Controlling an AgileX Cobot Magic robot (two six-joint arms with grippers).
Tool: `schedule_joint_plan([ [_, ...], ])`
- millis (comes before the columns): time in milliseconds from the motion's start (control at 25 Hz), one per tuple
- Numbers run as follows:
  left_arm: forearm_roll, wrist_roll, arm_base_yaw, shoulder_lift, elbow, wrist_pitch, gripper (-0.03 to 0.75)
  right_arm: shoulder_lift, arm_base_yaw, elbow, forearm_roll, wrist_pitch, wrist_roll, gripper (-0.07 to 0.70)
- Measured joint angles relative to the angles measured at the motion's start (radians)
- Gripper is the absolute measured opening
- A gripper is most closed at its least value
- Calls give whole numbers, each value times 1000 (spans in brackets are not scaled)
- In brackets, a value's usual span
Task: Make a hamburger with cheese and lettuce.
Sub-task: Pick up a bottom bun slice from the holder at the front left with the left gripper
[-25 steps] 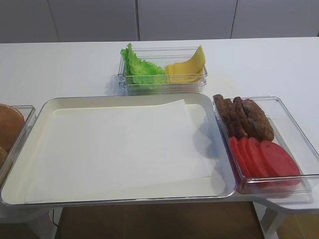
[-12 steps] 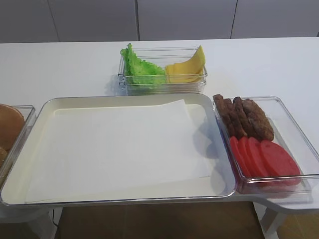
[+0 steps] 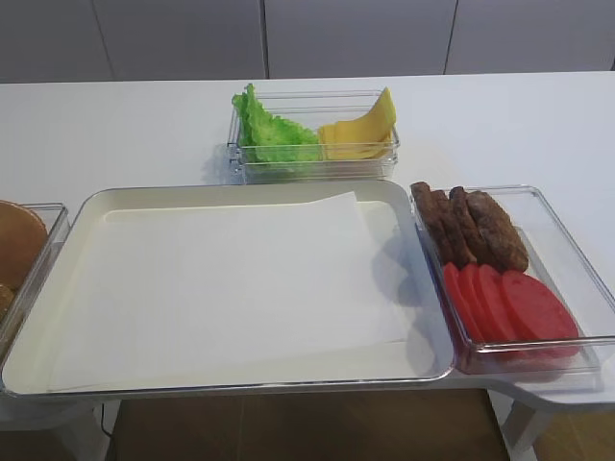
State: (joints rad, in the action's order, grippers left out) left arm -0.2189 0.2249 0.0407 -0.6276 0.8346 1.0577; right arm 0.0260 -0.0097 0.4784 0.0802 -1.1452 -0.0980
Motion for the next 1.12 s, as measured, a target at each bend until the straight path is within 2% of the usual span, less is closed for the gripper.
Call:
schedule_joint_plan([
  [200, -13, 13, -14, -191, 123, -16, 533, 0, 0, 0, 0, 0, 0, 219],
  [440, 27, 18, -125, -394, 243, -28, 529, 0, 0, 0, 0, 0, 0, 217],
  [680, 207, -113, -279, -560, 271, -52, 523, 0, 0, 0, 0, 0, 0, 217],
  [840, 290, -165, -391, -650, 271, -92, 522, 0, 0, 0, 0, 0, 0, 217],
  [960, 408, -270, -429, -699, 271, -95, 522, 0, 0, 0, 0, 0, 0, 217],
  [1120, 483, -398, -434, -733, 271, -81, 522, 0, 0, 0, 0, 0, 0, 216],
])
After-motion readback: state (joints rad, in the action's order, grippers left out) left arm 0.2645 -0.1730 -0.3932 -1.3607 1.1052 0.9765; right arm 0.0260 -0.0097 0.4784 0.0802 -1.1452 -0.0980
